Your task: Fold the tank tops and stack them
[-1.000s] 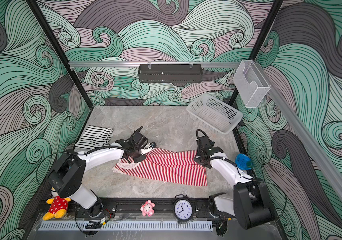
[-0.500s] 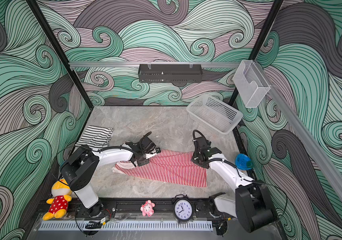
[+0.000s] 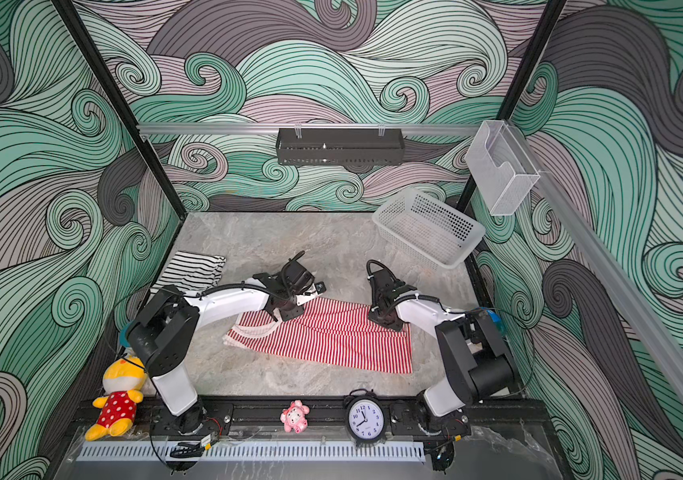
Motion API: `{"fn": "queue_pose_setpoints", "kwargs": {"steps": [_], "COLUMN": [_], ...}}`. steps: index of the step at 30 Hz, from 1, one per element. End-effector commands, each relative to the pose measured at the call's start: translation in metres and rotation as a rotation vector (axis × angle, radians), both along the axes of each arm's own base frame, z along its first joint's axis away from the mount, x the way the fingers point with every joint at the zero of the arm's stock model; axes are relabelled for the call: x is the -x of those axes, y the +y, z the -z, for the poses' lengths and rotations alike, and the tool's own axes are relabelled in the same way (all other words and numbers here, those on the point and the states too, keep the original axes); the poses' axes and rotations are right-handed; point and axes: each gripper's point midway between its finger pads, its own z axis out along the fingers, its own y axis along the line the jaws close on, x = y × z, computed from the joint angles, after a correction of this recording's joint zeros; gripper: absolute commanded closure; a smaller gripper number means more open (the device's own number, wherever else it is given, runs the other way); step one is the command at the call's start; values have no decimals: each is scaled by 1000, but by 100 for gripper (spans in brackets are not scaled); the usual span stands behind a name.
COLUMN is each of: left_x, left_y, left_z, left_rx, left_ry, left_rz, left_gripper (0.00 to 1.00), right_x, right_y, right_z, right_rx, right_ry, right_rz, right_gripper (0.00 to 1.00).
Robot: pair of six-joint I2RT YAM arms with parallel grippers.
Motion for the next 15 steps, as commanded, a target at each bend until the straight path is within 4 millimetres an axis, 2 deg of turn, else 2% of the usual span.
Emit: {"fn": "queue_pose_setpoints", "kwargs": {"steps": [1,8,12,15], "left_x": [1,21,28,24], "left_y": [13,33,39,43], "left_z": [16,31,31,21], "left_rx": [-55,-85,-85,-50], "left_ry": [38,103,119,102], "left_rz": [-36,-52,-76,-106], "left_gripper": [63,63,63,62], "right_x": [17,48,53,52], "right_y": [-15,-42,-54,-57], "right_z": [-1,-8,-8,-10], "right_rx": [67,147,148,126], "right_ry": [36,80,101,98], "right_rz": [11,14,40,54], "right_gripper": [100,96,94,94]}}
